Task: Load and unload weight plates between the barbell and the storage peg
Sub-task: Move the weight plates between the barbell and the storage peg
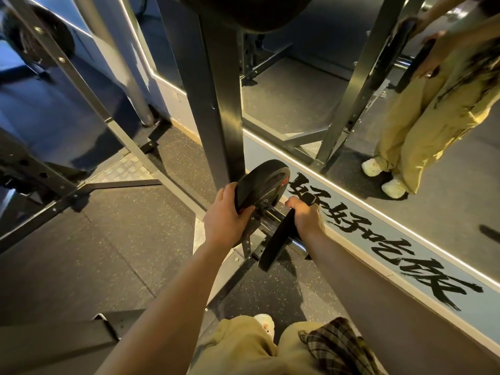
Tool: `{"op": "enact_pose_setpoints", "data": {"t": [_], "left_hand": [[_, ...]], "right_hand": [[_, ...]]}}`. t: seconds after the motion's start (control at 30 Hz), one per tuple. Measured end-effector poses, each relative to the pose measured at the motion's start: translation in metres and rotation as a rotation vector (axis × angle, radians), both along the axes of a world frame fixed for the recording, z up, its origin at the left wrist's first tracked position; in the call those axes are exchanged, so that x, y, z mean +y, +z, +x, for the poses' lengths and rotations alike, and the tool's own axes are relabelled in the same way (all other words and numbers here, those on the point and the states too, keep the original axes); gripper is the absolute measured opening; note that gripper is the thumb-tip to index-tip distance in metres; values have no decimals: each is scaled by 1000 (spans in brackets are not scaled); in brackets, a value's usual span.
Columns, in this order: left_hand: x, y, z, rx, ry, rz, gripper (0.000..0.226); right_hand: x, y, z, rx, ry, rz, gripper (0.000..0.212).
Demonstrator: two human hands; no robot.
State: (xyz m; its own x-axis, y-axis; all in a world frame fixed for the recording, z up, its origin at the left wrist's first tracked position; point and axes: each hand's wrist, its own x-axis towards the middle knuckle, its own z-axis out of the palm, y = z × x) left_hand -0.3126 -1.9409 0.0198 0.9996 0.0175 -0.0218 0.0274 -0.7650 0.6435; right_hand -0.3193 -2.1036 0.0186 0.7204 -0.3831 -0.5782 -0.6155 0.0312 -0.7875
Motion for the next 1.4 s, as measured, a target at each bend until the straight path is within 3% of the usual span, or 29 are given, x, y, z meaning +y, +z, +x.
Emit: {"op": "enact_pose_setpoints", "data": {"t": [0.1,0.3,0.5,0.63,0.8,0.97,1.17,1.27,1.4], "left_hand": [[-1,1,-1,1,12,-2,57],[0,0,2,18,-4,9,58],[4,2,4,38,-48,34,60],[8,4,3,43,-51,8,60],[7,4,4,34,-54,18,59],[6,3,4,28,-44,36,60],[5,-3,5,-16,-38,66,59],[6,-6,6,-19,-44,57,57],[8,-9,8,-29,-67,28,57]], "right_hand": [[-1,4,-2,-27,4,51,26],[-1,2,-2,26,-12,97,46],[-2,7,8,94,-32,171,35],[-4,20,22,136,-93,250,16],[-5,25,25,145,-50,287,15],[1,15,17,92,-80,205,24],[32,-10,-2,-110,71,-290,53],[36,-15,-5,-142,62,-331,58],[34,-15,3,-111,30,-311,49]]}}
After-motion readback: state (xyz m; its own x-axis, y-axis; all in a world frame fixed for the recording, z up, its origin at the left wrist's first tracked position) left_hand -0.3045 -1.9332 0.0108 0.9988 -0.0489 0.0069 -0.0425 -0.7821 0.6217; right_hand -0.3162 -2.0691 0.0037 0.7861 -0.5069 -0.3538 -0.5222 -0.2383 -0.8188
